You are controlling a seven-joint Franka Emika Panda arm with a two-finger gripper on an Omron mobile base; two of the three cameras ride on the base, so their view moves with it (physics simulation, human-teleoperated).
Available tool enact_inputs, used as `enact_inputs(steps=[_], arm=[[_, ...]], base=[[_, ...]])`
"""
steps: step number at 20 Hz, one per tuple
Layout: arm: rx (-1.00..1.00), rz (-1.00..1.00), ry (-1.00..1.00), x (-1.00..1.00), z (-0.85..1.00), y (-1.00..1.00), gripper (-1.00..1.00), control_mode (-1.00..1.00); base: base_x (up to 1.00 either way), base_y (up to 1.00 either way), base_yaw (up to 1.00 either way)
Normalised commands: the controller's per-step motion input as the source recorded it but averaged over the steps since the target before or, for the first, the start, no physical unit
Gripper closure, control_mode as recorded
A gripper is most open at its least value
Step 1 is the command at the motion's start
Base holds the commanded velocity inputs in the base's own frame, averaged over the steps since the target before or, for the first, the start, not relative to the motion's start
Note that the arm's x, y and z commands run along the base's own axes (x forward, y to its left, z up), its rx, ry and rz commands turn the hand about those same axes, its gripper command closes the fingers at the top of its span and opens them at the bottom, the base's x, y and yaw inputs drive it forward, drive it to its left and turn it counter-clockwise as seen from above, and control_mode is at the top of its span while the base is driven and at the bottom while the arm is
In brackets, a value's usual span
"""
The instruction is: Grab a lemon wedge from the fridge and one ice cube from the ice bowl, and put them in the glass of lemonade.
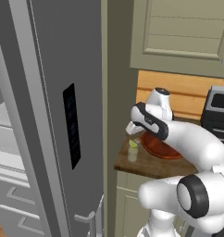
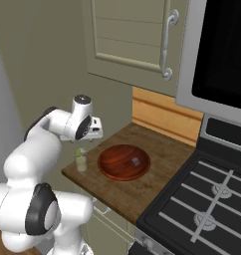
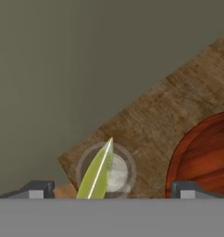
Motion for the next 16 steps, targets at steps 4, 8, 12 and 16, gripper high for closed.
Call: enact_inputs(steps=[4, 8, 12, 16], arm=[[0.1, 0.0, -0.04, -0.33, 0.06, -0.12, -1.0, -1.0], [0.1, 0.0, 0.0, -0.68, 0.03, -0.09, -1.0, -1.0], [0.07, 0.0, 0.0, -0.85, 0.07, 0.0, -1.0, -1.0], [0.02, 0.0, 0.0, -0.71, 0.04, 0.0, -1.0, -1.0]], base=[[0.0, 0.0, 0.0], [0.0, 0.0, 0.0], [0.0, 0.0, 0.0], [0.0, 0.0, 0.0]])
